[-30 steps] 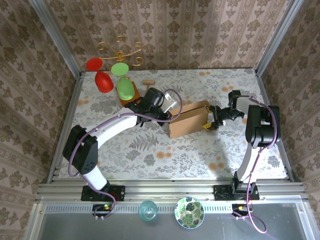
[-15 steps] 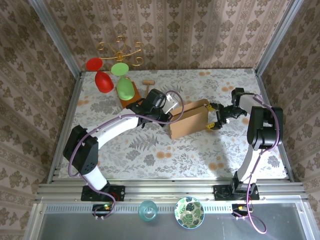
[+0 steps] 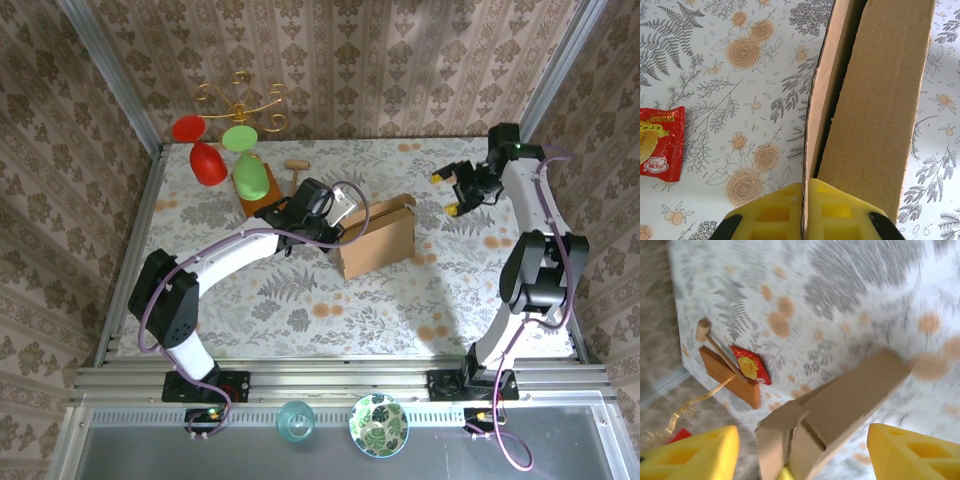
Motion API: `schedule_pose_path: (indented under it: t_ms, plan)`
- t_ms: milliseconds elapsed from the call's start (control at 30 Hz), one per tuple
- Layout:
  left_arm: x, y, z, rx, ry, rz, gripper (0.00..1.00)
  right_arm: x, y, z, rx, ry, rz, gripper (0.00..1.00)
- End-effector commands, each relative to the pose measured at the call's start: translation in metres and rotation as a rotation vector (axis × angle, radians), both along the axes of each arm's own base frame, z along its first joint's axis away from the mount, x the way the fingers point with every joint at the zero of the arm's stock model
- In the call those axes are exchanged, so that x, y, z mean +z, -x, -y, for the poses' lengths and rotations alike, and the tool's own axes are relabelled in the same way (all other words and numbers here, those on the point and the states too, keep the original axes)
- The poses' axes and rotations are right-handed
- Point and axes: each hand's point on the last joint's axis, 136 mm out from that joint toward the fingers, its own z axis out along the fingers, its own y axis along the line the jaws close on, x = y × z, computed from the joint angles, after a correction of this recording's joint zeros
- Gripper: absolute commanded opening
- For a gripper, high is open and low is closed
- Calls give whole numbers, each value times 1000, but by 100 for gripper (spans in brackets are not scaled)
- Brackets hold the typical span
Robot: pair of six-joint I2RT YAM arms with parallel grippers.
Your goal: Fold the paper box
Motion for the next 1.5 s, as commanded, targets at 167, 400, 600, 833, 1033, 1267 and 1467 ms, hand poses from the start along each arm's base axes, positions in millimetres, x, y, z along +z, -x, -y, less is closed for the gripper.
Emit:
schedule_pose_path:
  t_ms: [167,400,600,833,1033,1267,1467]
  plan:
    - [-15,2,-4,-14,-76,-1,4,30,1,-28,523,487,303,42]
    - [-15,2,-2,-34,-79,3,4,27,5,-36,712,681,329,37]
    - [-17,2,-1,-54,-92,5,4,16,5,-34,797,678,332,36]
    - [-22,2,-4,-74,-100,-12,4,-9,14,-43,959,649,342,38]
    - [-24,2,-3,-84,-98,-14,4,-12,6,-54,1020,606,376,36]
    - [-24,1,-2,-85,-99,-14,4,-19,1,-56,1055,600,367,35]
    - [-22,-1,-1,-86,-99,-8,4,-21,-6,-59,1053,583,368,35]
